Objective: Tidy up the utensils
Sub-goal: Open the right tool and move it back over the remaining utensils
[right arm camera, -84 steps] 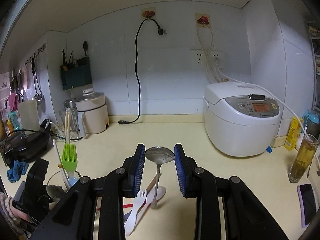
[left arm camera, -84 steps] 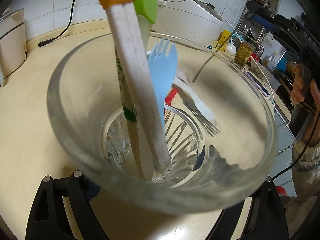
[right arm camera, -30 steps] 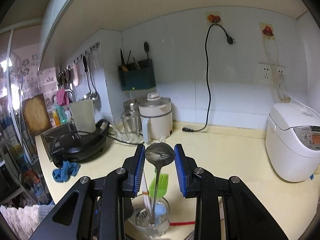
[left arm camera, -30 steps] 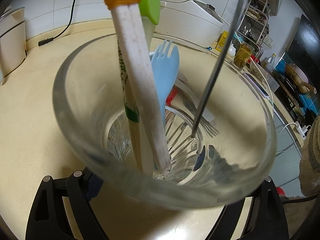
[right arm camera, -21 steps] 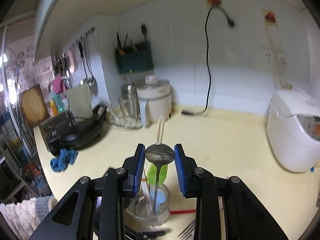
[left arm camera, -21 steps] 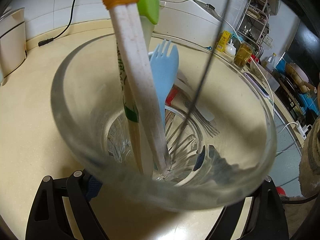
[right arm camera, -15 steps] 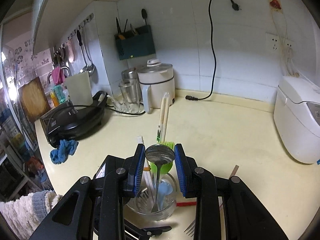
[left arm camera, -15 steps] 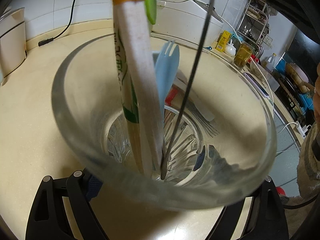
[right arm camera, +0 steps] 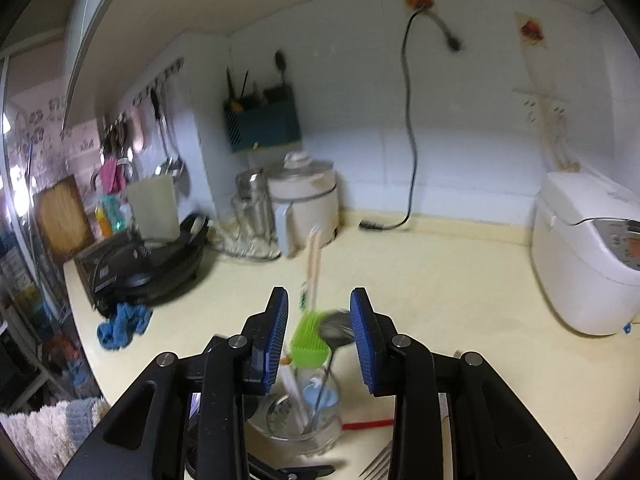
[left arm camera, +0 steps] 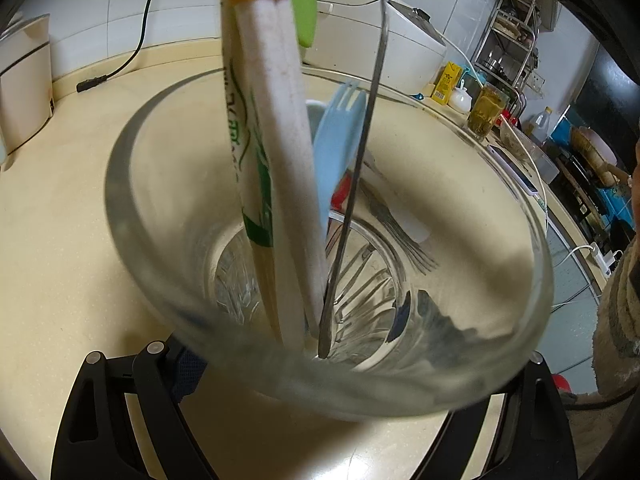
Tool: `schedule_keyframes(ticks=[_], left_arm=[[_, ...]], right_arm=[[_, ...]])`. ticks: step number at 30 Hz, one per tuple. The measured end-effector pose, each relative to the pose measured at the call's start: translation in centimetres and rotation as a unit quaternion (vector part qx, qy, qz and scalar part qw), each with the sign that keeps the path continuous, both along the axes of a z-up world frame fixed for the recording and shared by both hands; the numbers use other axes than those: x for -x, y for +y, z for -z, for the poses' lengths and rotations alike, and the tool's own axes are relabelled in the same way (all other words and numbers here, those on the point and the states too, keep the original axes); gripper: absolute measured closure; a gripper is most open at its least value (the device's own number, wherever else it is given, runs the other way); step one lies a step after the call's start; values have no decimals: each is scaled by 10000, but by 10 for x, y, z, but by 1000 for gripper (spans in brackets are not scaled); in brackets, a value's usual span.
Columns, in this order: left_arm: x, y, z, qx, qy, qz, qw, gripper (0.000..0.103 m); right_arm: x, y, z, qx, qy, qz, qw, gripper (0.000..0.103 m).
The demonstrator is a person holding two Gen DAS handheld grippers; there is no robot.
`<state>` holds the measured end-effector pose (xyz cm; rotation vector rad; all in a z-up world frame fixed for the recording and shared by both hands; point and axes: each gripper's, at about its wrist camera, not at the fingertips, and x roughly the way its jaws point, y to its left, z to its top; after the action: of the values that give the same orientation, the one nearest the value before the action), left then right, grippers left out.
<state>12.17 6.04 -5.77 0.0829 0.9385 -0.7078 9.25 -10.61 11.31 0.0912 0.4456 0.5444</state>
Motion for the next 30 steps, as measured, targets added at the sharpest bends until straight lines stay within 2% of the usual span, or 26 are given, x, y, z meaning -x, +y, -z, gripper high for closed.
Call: schedule_keyframes(ticks=[4,7,11,14,20,30], left_arm=[[1,0,1,-20,-9,1,10000,13],[2,-1,1,-34,-15,2,10000,13],[2,-1,1,-35,-15,3,10000,13],[2,-2,0,-62,-26,3,10000,13],[3,-6,0,-84,-34,7,10000,13],[3,-9,0,-132,-56,3,9999,13]], right_arm=[[6,-27,-7,-96,-275,454,9985,69],[6,-44,-4,85,-380,907,9951,68],[-4,-67,16,421,-451,1635,9846,67],[-16,-86,41,472,-290,2027,9777,67],[-35,-114,87,296,149,2387,9705,67],[-49,-120,125,527,484,2490,9658,67]])
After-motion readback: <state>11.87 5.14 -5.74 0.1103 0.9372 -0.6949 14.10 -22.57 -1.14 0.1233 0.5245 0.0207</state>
